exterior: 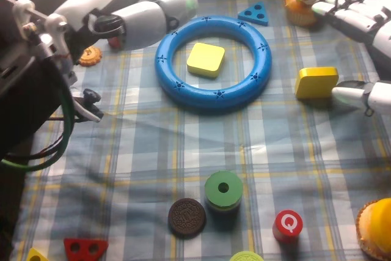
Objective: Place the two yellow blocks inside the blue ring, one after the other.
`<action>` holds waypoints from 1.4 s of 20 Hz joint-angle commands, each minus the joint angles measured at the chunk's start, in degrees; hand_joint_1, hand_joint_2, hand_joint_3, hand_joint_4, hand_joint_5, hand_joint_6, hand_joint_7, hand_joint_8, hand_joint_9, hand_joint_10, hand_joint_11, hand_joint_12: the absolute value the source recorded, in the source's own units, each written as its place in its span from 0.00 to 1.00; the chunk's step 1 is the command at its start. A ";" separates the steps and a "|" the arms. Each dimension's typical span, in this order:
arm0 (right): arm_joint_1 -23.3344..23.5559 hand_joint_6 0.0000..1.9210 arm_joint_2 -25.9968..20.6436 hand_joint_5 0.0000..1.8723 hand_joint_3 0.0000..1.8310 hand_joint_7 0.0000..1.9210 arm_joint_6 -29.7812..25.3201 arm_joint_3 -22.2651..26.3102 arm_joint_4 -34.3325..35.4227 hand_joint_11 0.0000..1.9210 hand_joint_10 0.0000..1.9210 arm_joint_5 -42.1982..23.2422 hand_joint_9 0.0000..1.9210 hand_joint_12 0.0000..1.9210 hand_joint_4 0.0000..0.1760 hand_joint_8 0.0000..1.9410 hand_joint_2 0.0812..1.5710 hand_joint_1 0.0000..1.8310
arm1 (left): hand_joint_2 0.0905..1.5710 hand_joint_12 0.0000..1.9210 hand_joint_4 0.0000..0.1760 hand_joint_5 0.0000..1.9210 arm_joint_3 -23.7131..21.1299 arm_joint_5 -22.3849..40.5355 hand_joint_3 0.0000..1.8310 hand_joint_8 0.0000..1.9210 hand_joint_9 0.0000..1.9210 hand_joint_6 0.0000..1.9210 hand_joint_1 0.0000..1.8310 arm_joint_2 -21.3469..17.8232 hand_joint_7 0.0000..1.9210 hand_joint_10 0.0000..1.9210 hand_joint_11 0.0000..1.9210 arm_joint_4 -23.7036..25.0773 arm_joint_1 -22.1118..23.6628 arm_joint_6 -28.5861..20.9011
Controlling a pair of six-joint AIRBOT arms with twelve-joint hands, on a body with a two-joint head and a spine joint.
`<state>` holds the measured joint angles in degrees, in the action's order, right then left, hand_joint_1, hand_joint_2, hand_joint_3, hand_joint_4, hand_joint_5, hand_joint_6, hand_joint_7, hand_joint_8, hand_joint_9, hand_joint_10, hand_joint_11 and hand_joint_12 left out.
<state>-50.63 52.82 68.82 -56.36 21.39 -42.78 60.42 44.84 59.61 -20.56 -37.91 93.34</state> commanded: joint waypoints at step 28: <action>17.47 0.69 10.60 0.36 0.00 0.41 3.18 -9.29 -6.92 0.22 0.78 5.36 0.30 0.99 0.00 0.75 0.79 0.63 | 0.92 0.11 0.20 0.09 -4.06 19.73 0.00 0.00 0.02 0.00 0.32 -4.77 0.06 0.01 0.00 -4.11 -9.72 -6.12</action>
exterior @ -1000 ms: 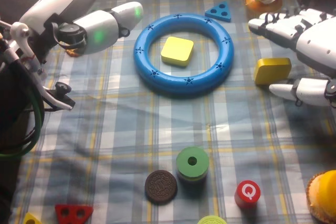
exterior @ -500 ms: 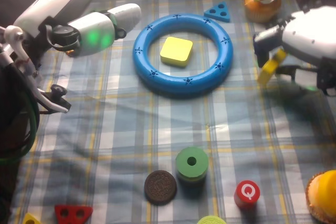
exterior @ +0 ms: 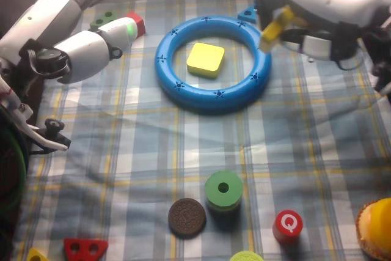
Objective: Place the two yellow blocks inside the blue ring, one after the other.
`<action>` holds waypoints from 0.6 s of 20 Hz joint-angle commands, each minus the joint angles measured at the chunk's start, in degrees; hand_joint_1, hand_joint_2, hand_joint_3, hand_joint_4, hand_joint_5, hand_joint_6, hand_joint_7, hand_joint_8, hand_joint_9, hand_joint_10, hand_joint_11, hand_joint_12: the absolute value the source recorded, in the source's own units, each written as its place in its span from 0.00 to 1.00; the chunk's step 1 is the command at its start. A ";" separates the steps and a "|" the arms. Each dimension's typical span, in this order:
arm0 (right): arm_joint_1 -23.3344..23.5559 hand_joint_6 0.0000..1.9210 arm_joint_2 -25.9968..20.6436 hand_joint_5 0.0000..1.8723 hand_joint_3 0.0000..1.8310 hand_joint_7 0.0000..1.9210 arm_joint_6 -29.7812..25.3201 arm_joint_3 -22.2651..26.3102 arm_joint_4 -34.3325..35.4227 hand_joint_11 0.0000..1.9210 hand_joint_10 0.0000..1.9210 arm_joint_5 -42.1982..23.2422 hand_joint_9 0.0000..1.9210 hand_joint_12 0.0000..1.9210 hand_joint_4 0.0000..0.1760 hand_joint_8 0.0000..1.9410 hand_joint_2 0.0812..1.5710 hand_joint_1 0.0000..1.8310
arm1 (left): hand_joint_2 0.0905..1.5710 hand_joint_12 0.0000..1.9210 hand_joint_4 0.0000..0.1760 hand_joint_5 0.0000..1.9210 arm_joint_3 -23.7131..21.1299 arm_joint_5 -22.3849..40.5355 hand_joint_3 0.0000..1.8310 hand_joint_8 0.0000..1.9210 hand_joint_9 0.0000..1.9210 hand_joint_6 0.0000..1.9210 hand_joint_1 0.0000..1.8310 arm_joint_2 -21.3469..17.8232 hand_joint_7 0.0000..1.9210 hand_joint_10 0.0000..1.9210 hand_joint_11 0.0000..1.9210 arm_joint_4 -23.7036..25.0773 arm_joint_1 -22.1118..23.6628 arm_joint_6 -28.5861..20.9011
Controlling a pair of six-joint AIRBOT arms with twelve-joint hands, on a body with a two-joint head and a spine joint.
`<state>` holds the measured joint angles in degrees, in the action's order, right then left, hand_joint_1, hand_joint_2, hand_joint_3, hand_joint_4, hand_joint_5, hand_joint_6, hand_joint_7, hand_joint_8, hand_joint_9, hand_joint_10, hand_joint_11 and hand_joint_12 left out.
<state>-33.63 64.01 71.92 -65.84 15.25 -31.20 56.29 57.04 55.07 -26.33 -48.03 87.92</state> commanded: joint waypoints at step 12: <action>2.46 0.00 5.43 0.00 0.00 0.06 0.08 -4.62 -0.95 0.00 0.12 1.18 0.03 0.33 0.46 0.01 0.83 0.38 | 0.92 0.17 0.23 0.08 0.69 6.99 0.00 0.00 0.01 0.00 0.34 0.24 0.05 0.00 0.00 0.94 0.09 -1.40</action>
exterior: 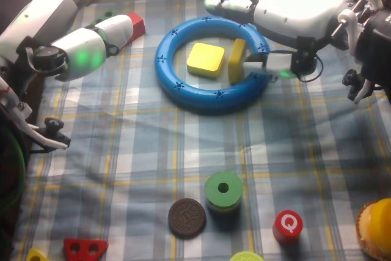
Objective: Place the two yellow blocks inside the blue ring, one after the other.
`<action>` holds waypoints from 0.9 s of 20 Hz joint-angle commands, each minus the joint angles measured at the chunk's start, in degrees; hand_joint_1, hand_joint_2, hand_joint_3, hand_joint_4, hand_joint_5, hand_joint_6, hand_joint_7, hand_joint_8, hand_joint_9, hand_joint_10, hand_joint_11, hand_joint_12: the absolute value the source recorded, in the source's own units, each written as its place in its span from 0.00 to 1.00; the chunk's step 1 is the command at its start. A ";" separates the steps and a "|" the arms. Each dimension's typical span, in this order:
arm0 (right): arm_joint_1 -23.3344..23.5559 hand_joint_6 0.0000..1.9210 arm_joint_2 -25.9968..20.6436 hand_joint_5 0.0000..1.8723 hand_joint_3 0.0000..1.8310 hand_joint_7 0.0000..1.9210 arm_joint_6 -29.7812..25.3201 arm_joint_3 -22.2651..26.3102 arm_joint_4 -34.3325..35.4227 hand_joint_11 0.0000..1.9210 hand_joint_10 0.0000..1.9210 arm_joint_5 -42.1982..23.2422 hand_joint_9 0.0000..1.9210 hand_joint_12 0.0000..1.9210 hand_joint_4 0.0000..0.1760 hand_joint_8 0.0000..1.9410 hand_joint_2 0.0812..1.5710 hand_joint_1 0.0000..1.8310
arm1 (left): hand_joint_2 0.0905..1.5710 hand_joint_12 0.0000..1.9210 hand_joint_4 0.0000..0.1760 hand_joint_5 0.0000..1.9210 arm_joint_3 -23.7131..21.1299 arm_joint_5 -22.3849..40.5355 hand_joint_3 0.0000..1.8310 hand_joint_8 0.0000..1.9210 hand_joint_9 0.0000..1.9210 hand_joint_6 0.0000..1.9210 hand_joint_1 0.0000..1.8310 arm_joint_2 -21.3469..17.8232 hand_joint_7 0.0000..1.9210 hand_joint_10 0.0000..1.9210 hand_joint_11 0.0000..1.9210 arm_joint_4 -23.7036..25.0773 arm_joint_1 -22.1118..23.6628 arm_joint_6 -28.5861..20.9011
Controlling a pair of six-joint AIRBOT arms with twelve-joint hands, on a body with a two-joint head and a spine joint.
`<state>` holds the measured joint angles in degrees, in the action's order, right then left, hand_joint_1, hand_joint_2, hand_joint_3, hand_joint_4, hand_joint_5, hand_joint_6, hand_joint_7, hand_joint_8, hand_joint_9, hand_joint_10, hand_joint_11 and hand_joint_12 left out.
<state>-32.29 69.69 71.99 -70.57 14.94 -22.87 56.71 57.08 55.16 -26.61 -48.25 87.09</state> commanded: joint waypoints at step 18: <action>-21.49 0.00 -25.88 0.00 0.00 0.00 -9.89 22.12 3.14 0.03 0.00 -51.36 0.00 0.02 0.40 0.00 0.84 0.28 | 0.90 0.39 0.37 0.06 1.40 20.01 0.00 0.01 0.08 0.00 0.31 -1.79 0.06 0.03 0.00 6.35 -6.79 -24.24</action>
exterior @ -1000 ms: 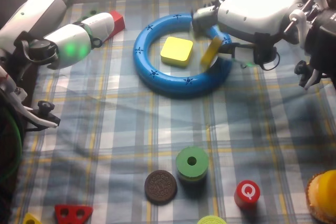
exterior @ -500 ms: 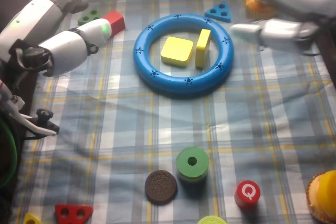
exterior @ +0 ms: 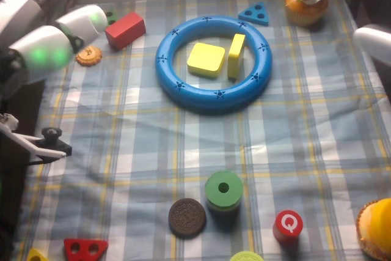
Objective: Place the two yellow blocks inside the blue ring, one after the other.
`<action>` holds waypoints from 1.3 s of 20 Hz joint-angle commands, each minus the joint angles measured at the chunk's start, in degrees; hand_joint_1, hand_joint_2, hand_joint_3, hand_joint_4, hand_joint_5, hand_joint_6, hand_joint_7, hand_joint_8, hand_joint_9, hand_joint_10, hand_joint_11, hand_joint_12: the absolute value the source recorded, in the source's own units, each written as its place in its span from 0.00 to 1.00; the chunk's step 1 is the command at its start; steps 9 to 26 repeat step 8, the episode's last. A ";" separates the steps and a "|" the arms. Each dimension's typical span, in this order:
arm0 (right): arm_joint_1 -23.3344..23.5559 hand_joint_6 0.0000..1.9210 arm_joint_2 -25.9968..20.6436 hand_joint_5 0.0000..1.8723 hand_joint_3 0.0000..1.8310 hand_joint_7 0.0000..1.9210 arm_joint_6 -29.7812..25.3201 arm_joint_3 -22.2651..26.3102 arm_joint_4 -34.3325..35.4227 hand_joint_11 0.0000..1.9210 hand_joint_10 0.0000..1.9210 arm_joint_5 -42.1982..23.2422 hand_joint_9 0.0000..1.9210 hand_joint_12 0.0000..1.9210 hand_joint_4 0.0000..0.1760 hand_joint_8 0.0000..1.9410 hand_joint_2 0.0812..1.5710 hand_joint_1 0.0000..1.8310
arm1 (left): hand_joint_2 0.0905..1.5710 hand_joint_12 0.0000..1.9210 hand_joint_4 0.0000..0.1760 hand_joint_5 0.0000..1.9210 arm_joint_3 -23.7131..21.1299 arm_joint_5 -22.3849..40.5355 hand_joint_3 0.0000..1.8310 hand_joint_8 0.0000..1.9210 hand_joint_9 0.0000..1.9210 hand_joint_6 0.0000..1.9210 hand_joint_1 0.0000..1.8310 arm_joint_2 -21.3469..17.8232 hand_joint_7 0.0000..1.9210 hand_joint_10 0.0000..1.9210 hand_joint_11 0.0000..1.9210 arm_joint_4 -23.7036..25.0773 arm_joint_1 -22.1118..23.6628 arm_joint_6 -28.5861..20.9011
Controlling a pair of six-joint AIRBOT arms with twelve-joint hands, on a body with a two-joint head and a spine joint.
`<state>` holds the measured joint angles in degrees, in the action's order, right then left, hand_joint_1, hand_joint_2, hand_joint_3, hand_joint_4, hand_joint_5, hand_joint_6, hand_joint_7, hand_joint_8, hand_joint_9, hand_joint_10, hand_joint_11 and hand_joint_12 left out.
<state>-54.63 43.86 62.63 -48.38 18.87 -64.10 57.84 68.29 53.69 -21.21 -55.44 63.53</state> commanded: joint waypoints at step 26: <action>-6.45 0.00 -4.14 0.00 0.00 0.00 -2.84 4.16 0.54 0.00 0.00 -33.90 0.00 0.00 0.06 0.00 0.74 0.22 | 0.86 0.39 0.52 0.01 -1.43 26.39 0.00 0.00 0.07 0.00 0.26 -3.52 0.05 0.02 0.00 4.84 -2.67 -9.43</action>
